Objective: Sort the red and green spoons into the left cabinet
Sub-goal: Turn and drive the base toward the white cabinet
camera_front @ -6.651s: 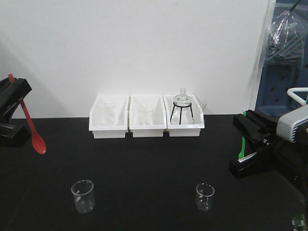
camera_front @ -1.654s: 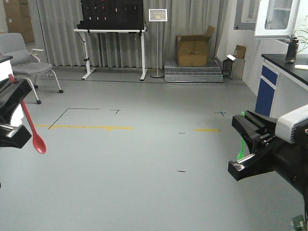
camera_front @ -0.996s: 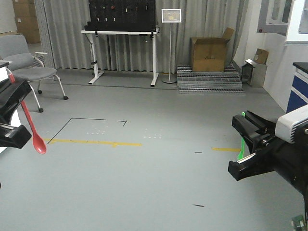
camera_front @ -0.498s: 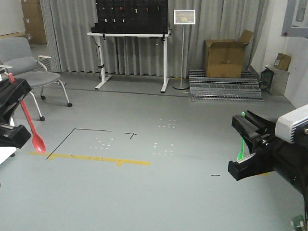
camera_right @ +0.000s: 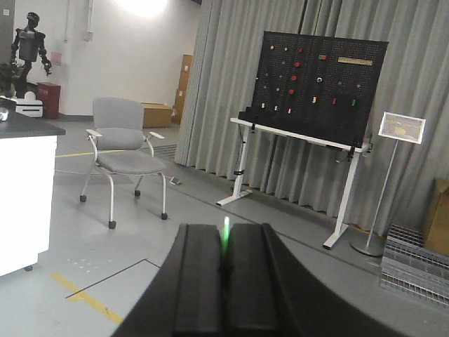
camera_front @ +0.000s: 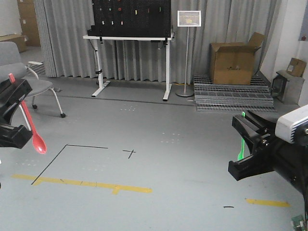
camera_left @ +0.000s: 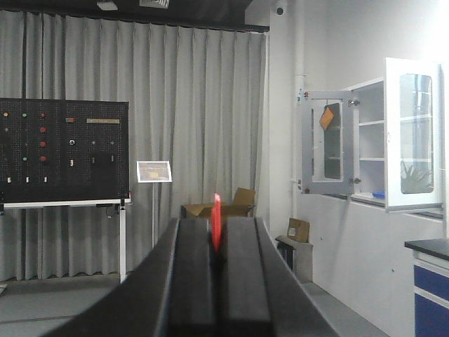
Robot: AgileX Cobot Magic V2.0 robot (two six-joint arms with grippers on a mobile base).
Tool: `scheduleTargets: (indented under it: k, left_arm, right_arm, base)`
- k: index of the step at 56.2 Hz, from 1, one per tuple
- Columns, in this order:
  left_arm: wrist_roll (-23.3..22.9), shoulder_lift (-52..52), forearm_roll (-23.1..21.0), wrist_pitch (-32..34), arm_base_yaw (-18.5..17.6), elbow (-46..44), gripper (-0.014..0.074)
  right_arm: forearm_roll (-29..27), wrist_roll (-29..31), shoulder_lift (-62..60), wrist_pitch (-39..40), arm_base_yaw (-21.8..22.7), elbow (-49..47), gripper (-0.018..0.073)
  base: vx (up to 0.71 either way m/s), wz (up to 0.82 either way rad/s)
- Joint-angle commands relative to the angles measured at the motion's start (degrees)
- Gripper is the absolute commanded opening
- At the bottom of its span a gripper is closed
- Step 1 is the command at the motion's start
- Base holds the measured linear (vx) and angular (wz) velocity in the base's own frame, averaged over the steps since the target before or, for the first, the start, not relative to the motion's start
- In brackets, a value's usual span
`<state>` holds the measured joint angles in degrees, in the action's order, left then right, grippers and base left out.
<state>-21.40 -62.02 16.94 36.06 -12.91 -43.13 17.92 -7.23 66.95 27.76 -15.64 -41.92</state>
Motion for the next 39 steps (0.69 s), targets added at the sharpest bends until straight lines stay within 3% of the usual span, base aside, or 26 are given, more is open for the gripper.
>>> scheduleTargets:
  k: [1,39]
  left_arm:
    - [0.06,0.98,-1.13,3.79,-0.27,-1.77,-0.0006]
    - [0.06,0.98,-1.13,3.80,-0.27,-1.77,-0.0006]
  right_arm:
    - [-0.38,-0.06,-1.32,4.42,0.13,-1.53,-0.0009]
    - [-0.33,-0.07,-1.32,4.40,0.13,-1.53,-0.0009]
  base:
    - [0.62,0.02]
    - [0.62,-0.02]
